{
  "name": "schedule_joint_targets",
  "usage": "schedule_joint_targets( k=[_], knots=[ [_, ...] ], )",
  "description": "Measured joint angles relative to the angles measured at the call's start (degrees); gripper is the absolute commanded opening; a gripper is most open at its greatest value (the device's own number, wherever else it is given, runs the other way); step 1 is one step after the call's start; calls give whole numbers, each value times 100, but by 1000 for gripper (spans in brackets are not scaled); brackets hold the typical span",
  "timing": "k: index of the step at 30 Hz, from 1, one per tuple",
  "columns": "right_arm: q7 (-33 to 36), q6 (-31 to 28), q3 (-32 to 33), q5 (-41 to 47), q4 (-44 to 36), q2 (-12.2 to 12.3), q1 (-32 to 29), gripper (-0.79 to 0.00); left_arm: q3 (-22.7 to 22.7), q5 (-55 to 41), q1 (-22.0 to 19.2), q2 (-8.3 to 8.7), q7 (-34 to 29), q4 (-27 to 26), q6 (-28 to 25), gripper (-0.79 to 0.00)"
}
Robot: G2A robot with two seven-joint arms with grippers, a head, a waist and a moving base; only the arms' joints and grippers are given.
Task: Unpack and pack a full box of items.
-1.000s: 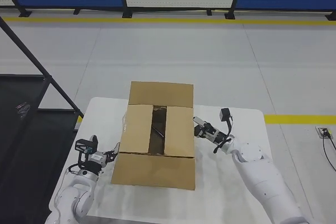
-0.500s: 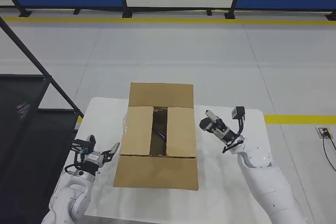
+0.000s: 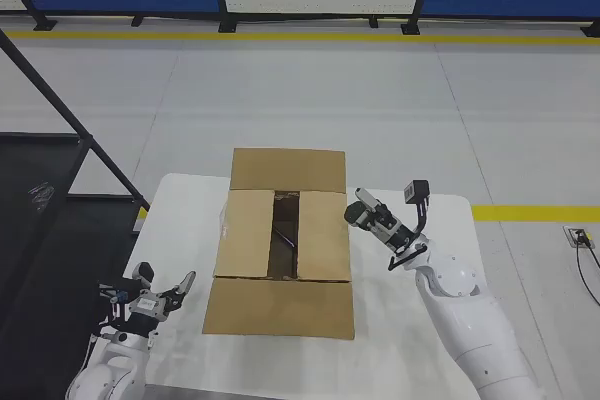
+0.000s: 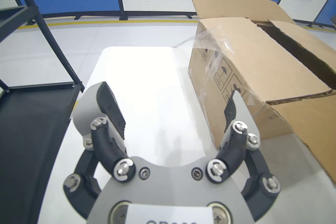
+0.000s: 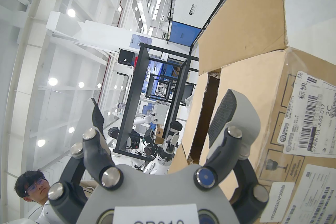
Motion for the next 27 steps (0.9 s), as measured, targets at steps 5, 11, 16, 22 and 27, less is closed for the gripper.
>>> schedule_joint_targets(
  k=[5, 11, 16, 22, 27],
  knots=[
    [123, -190, -50, -40, -287, 6, -195, 0, 81, 105, -51, -2, -140, 52, 18, 0],
    [505, -723, -44, 132, -470, 26, -352, 0, 271, 1031, -366, -11, -475, -233, 856, 0],
    [662, -744, -137, -23, -589, 29, -322, 0, 519, 2164, -770, -15, -840, -279, 1596, 0],
    [663, -732, -141, -37, -588, 30, -317, 0, 605, 2394, -900, -14, -1000, -267, 1442, 0],
    [662, -733, -141, -37, -588, 30, -318, 0, 604, 2395, -899, -14, -997, -266, 1465, 0]
  ],
)
